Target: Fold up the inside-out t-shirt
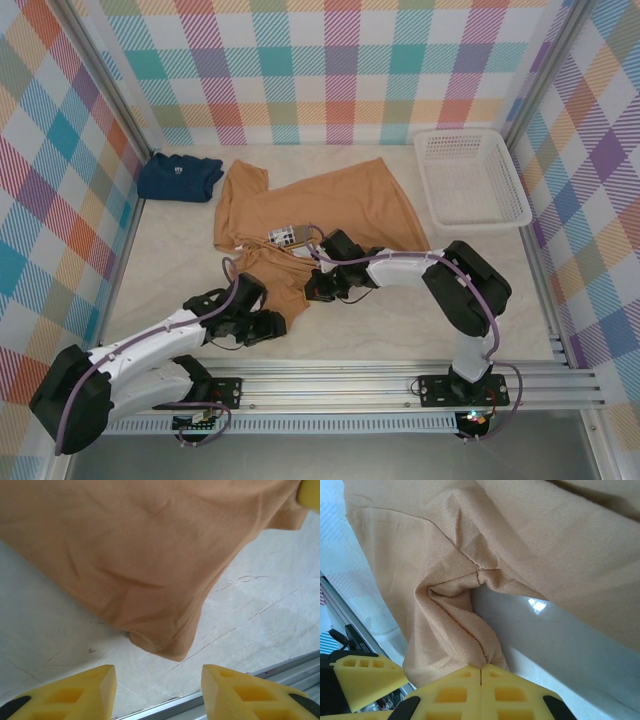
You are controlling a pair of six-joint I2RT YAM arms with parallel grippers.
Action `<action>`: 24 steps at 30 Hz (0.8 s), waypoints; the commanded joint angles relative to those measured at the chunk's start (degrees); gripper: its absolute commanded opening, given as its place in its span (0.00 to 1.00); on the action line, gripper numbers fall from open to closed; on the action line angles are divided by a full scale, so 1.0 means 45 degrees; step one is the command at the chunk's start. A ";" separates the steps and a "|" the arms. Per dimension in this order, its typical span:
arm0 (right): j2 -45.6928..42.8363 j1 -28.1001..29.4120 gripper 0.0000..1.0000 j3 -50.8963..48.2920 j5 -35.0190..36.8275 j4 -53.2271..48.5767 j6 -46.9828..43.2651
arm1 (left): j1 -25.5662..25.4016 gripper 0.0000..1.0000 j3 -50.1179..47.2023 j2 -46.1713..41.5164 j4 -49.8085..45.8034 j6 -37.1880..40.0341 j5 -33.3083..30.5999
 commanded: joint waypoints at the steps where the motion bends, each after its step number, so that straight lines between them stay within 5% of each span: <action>1: -0.0278 -0.0069 0.00 -0.0241 -0.0115 0.0206 -0.0124 | -0.0247 0.51 -0.0066 0.0400 0.0817 -0.0655 -0.0419; 17: -0.0296 -0.0079 0.00 -0.0499 -0.0137 0.0681 0.0003 | -0.0637 0.23 0.0613 0.3067 0.1289 -0.0246 -0.2052; 24: -0.0321 -0.0065 0.00 -0.0362 0.0012 0.0374 -0.0442 | -0.0600 0.02 0.0955 0.2409 0.0759 0.0295 -0.3267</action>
